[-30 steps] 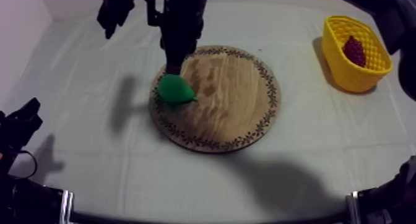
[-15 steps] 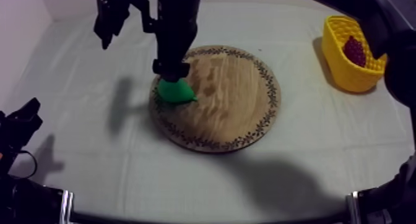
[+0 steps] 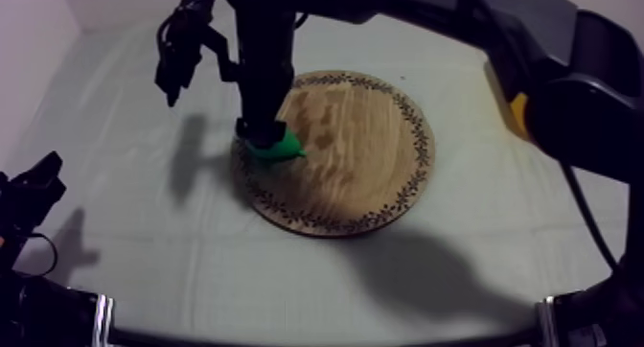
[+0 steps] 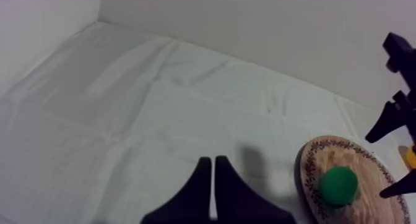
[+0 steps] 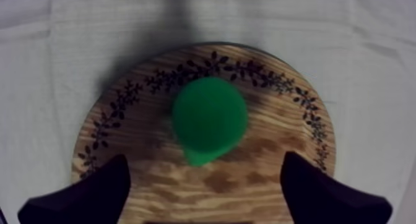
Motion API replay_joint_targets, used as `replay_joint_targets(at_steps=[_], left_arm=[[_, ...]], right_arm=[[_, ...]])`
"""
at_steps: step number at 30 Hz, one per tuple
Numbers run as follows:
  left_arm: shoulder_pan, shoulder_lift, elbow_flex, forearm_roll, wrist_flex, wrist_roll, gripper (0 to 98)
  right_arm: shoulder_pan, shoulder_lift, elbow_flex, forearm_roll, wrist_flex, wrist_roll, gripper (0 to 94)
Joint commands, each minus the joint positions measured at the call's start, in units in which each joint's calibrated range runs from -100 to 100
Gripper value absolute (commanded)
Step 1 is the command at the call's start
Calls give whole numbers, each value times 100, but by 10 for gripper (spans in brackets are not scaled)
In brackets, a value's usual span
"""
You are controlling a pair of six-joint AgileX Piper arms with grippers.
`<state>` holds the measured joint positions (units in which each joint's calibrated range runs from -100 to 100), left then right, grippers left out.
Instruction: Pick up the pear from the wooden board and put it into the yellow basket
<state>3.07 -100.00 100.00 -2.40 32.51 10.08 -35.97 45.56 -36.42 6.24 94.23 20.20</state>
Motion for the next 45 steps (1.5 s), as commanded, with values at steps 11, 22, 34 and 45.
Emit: replay_joint_targets(at_steps=[11,22,34,45], left_arm=[[1,0,0,-2,-1,0,1],[1,0,0,-2,-1,0,1],[1,0,0,-2,-1,0,1],[1,0,0,-2,-1,0,1]], right_arm=[[166,1181,-844,-26,-160,86,700],[147,1525,-956,-158,-225,187,572],[186,1402,-763,-238,-231,305,378],[516,80,-273,-28,-172,300,379]])
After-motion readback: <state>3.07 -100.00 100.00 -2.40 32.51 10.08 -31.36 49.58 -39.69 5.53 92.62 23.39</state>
